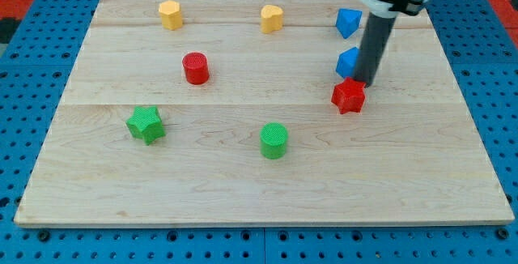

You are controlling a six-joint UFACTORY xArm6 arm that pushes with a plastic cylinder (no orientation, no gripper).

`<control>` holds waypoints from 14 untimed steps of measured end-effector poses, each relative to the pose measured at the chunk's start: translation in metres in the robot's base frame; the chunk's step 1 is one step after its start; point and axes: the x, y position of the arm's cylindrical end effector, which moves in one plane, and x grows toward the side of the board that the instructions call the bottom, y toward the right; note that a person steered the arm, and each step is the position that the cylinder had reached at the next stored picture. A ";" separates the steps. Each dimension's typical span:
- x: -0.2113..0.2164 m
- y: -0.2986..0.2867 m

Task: Push the red star below the red circle

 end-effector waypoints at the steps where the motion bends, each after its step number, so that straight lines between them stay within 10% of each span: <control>1: -0.032 0.000; 3: -0.075 -0.001; 7: 0.037 0.054; 10: 0.010 -0.158; 14: -0.029 -0.184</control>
